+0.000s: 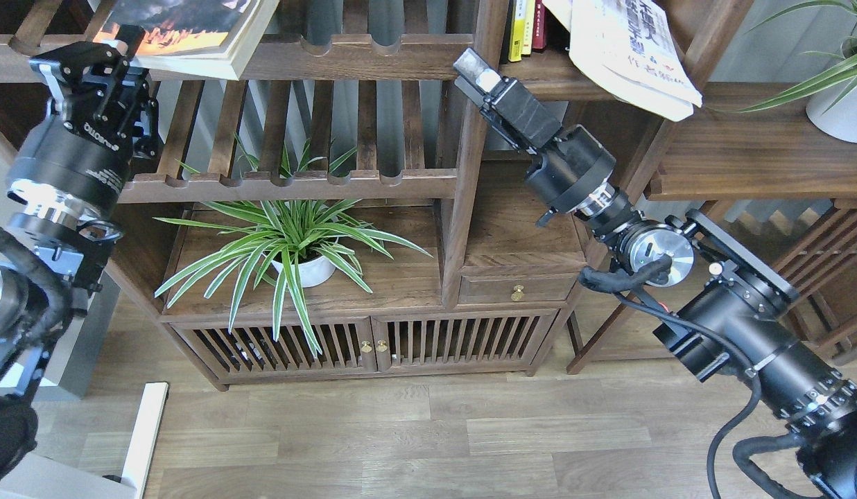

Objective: Organize books on shelf
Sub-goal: 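Pull the dark-covered book down toward the right gripper, then grasp the dark-covered book with the right gripper and release the left, then carry the dark-covered book with the right gripper up to the top shelf, then set the dark-covered book on the top shelf and open the right gripper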

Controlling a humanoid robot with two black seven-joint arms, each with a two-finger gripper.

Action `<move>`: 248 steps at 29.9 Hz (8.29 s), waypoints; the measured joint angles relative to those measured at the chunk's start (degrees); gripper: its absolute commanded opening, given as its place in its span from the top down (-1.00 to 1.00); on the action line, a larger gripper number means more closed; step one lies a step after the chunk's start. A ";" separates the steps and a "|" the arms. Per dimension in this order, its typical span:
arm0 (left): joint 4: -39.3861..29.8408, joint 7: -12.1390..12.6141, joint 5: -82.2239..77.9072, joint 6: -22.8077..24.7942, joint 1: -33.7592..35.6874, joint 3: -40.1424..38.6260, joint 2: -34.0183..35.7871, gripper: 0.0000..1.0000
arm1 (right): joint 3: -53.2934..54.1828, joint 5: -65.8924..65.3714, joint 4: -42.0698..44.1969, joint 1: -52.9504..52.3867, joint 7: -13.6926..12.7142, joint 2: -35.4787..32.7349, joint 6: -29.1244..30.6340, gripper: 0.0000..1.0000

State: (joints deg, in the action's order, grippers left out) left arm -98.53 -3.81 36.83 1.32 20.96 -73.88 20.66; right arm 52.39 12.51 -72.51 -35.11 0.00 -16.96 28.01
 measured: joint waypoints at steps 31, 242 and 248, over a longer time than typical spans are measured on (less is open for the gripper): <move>-0.30 -0.09 -13.69 26.56 -8.65 8.46 -0.35 1.00 | -2.39 -3.99 0.99 -1.38 0.00 8.97 -0.02 -0.88; 17.23 2.50 -17.14 26.69 -13.41 4.88 0.43 -0.98 | 3.12 1.76 38.28 -28.94 0.75 -0.26 -0.01 -0.82; 17.23 2.37 -17.14 26.69 -13.64 4.88 0.43 -0.98 | 2.99 1.63 38.03 -29.01 0.75 -0.21 -0.01 -0.84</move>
State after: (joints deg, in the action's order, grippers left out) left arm -81.30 -1.44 19.68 28.01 7.32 -69.00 21.09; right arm 55.38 14.14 -34.47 -64.11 0.75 -17.18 28.01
